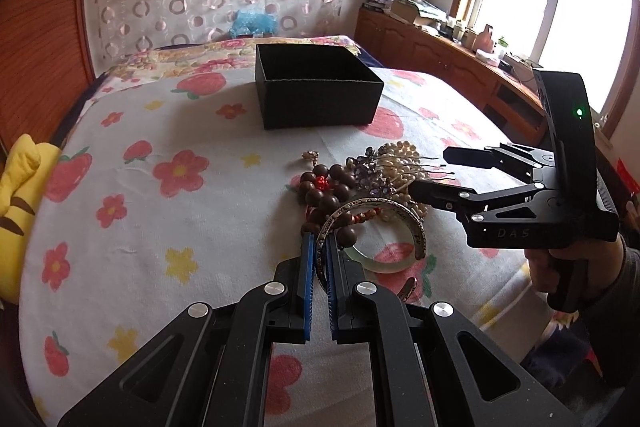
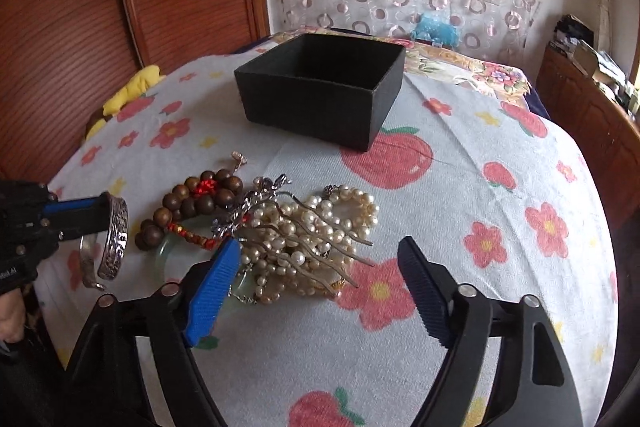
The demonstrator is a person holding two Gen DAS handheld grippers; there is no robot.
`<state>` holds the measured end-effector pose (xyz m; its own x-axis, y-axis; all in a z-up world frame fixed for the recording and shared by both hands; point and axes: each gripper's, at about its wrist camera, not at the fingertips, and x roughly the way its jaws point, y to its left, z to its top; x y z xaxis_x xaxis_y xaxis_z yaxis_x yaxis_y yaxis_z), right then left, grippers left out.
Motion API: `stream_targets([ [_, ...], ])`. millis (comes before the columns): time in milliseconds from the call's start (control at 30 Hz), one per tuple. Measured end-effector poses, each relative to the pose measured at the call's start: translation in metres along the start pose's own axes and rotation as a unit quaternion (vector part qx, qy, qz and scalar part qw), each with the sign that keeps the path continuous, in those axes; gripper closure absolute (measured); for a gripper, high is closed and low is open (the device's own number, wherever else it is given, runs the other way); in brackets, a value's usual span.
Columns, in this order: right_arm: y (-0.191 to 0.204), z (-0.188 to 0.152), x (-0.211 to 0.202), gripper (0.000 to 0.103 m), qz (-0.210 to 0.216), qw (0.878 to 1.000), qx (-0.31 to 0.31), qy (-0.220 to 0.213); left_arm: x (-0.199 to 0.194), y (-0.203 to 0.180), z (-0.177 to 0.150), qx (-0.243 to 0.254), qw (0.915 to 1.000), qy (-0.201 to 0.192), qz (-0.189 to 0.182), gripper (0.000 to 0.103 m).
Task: Organize jewelry
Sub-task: 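Grasp the silver hairpins with the right gripper while the left gripper holds the bangle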
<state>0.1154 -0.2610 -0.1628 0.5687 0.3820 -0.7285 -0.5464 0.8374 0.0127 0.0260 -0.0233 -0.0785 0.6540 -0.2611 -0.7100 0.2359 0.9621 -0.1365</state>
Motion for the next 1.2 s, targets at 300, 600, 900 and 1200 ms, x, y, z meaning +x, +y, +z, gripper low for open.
stream_targets([
  [300,0.005,0.004,0.004,0.049,0.009,0.999,-0.031,0.009,0.001,0.002,-0.003,-0.005,1.0000,0.002,-0.001,0.098],
  [600,0.006,0.001,-0.003,0.077,0.007,0.999,-0.038,0.003,0.002,0.005,-0.004,-0.008,1.0000,0.001,-0.001,0.098],
  [900,0.008,0.008,-0.012,0.100,0.013,0.999,-0.041,-0.023,0.004,0.007,-0.005,-0.010,0.9999,-0.001,0.000,0.097],
  [1200,0.006,0.019,-0.023,0.101,0.013,0.998,-0.035,-0.057,0.002,0.010,0.002,-0.010,0.9999,-0.008,0.005,0.097],
])
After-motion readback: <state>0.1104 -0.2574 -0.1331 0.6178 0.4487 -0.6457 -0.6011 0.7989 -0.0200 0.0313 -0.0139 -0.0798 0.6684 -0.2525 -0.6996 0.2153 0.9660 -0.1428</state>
